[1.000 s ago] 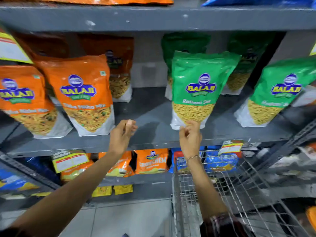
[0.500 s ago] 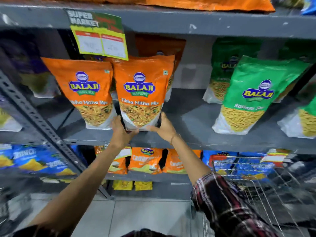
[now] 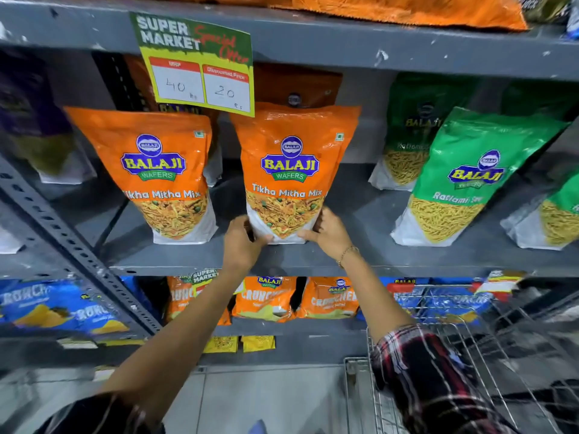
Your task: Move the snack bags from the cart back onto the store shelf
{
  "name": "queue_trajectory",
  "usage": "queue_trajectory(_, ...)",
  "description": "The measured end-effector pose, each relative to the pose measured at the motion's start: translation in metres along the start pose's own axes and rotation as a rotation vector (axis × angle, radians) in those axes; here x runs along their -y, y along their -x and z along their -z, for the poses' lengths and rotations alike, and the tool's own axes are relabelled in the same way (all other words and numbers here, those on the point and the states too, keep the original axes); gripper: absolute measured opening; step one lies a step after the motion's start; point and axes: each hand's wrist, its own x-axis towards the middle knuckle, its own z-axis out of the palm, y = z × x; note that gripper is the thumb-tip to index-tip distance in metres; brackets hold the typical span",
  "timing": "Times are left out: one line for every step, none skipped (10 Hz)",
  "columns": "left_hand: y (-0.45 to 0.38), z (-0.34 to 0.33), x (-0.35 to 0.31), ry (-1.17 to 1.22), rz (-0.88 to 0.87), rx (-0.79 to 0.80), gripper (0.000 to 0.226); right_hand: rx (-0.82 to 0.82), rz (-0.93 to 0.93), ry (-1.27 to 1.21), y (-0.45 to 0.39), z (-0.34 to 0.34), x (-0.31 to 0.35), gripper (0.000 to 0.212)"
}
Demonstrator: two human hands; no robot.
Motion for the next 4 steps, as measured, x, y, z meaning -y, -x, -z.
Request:
queue_trajectory(0.000,-0.002,-0.005,0.016,0.027,0.014,0.051,0.005,-0.024,0.006,0.001,0.006,0.002,0.065)
queue_trajectory(0.000,-0.005,-0.005,0.007,0.030,0.010,0.053,-0.005,-0.035,0.019,-0.001,0.008,-0.001,0.066)
queue_trajectory(0.006,-0.001,-0.011,-0.002,0.028,0.034,0.054,0.017,-0.053,0.048,0.007,0.009,0.005,0.068)
queue_trajectory(0.010,0.001,-0.014,-0.048,0.012,0.043,0.060,-0.033,-0.015,0.114,0.020,0.006,0.001,0.071)
